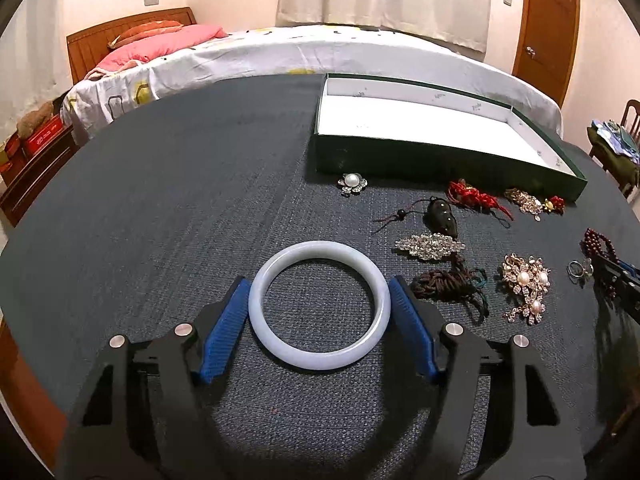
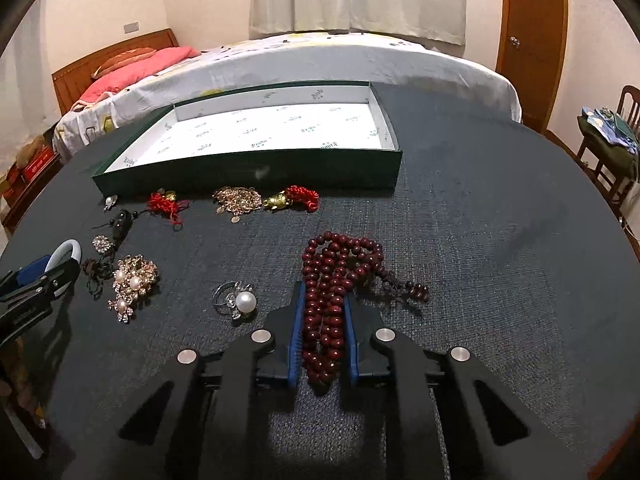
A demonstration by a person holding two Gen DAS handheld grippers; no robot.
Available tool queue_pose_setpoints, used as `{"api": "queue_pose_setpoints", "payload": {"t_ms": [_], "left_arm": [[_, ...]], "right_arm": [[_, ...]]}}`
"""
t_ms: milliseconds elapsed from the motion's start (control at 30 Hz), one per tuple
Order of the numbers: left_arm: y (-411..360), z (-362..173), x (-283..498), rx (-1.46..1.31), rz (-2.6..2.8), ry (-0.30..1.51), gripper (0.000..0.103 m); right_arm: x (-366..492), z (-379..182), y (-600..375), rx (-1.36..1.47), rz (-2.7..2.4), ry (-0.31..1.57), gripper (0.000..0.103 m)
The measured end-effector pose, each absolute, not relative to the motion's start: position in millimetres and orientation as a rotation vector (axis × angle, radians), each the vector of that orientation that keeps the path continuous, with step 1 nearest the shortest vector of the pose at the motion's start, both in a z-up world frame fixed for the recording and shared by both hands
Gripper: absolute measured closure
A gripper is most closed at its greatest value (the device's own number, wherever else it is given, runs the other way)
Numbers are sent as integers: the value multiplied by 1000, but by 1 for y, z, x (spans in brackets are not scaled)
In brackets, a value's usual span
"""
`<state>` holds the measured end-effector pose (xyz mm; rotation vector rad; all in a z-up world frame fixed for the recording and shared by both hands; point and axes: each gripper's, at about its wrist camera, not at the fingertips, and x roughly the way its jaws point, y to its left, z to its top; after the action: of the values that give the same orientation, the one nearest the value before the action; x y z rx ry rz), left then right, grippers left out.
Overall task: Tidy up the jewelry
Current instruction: 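Close the left tool on the bangle and lift while the right tool lifts the beads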
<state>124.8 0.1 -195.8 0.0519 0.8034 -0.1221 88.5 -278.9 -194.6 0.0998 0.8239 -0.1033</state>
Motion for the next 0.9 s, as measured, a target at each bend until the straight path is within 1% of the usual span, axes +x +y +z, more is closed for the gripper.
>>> {"api": "queue_pose_setpoints", "payload": {"t_ms": [400,667,900], "left_arm": [[-2,-169,118,42,-116,738,34],[-15,-137,121,29,-149,677,34],[-43,-109,145,33,-201,609,34]], "right_arm": [[83,-180,-283,129,-99,797,86],[87,-147,-288,150,-86,723,86],[117,-118,-295,153,-68,645,86]]}}
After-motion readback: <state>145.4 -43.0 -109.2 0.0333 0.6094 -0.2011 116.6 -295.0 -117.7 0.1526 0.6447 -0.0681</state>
